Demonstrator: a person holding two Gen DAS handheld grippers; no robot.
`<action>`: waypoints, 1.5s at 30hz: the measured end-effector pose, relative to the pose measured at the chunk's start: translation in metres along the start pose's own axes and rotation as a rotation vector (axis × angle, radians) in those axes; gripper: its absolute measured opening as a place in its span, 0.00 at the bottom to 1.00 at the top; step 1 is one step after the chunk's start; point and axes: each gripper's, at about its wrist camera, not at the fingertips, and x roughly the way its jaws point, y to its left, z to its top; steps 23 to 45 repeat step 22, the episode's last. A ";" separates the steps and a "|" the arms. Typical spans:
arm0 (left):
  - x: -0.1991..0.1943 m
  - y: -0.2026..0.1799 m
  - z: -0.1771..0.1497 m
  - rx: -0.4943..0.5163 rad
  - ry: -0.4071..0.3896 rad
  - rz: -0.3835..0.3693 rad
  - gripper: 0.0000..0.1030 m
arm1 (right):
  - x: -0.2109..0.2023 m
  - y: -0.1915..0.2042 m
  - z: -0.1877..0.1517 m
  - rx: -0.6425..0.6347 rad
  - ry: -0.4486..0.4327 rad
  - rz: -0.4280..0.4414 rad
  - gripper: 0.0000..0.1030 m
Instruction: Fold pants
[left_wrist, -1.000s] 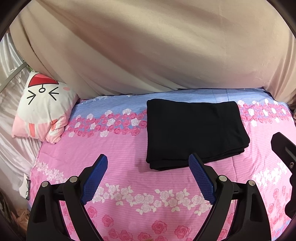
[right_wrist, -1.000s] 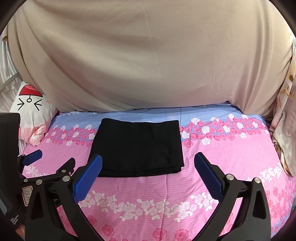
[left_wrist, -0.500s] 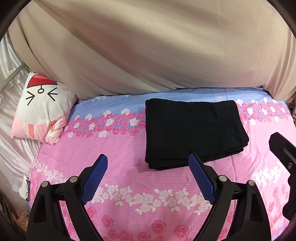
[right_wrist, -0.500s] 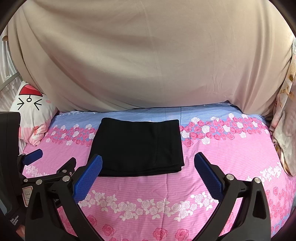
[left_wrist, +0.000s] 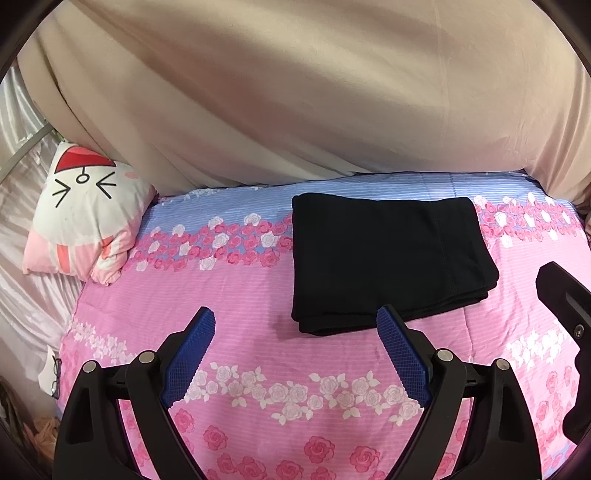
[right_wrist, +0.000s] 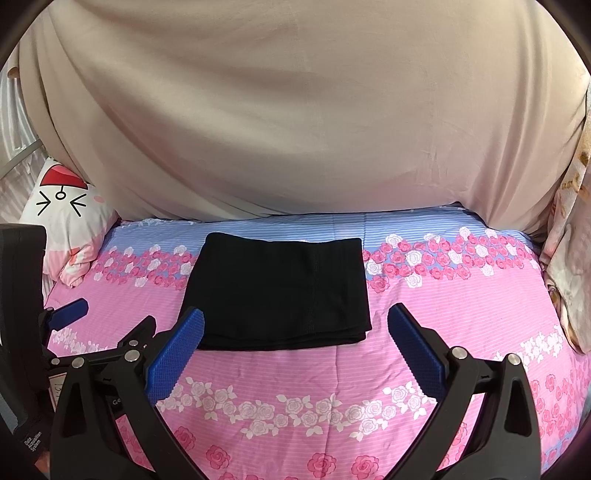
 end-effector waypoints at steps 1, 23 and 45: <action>0.001 0.001 -0.001 -0.004 0.003 -0.003 0.84 | 0.000 0.000 0.000 0.000 0.000 0.001 0.95; -0.003 0.001 -0.004 0.021 -0.006 -0.047 0.85 | 0.001 -0.001 -0.003 0.001 0.003 -0.002 0.95; -0.003 0.001 -0.004 0.021 -0.006 -0.047 0.85 | 0.001 -0.001 -0.003 0.001 0.003 -0.002 0.95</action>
